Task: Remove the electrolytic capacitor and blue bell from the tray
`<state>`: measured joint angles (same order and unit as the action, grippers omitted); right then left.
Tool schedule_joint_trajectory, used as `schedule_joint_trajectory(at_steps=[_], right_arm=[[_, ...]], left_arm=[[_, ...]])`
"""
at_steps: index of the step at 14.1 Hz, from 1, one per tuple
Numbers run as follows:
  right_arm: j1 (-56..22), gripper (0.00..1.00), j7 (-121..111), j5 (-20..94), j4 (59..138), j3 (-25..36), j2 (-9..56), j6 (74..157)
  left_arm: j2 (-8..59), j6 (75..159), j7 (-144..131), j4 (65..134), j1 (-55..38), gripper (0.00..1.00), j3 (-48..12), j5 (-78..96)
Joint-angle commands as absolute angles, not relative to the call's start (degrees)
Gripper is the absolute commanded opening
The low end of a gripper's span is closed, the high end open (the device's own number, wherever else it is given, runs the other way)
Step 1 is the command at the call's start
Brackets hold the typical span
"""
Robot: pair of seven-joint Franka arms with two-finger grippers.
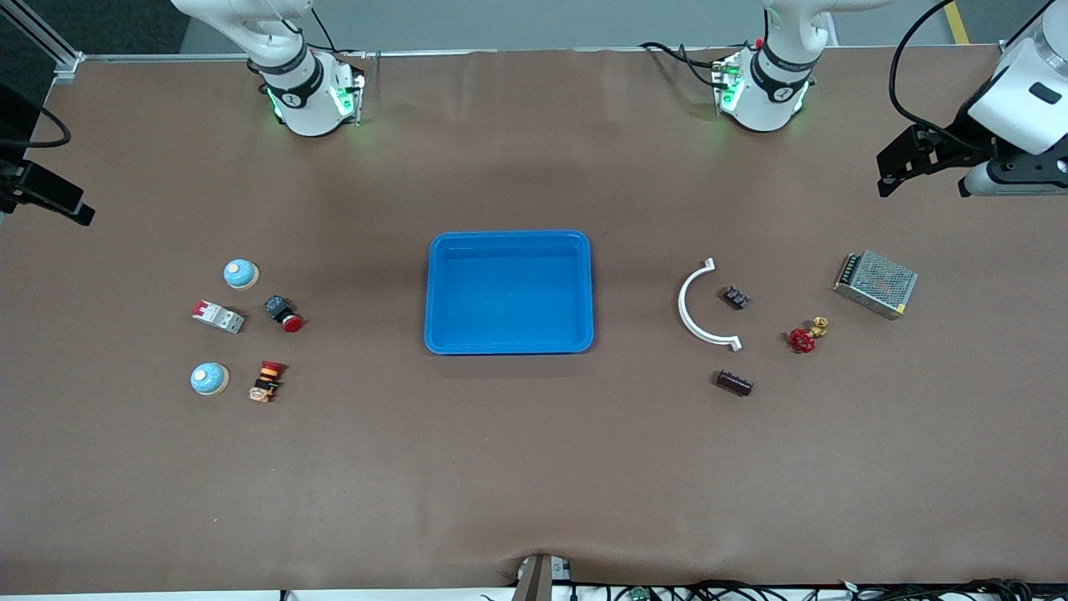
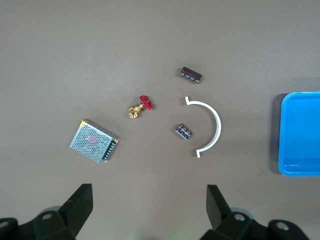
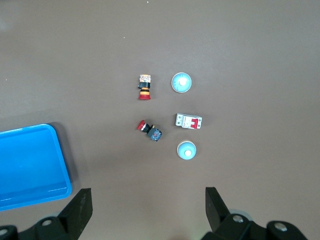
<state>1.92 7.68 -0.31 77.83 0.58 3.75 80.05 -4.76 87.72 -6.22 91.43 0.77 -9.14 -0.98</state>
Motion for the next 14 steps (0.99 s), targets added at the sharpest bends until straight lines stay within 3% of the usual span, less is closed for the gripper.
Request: schedule_joint_trajectory(at_steps=[1, 14], right_arm=[[1.1, 1.00, 8.9, 0.4, 75.9, 0.9, 4.5, 78.6], [1.8, 1.00, 9.2, 4.0, 80.1, 1.3, 1.8, 79.3]], left_arm=[[-4.8, 88.5, -5.9, 91.6, 1.1, 1.00, -9.8, -0.7], [-4.2, 88.4, -5.8, 89.9, 1.6, 1.00, -9.3, -0.9]])
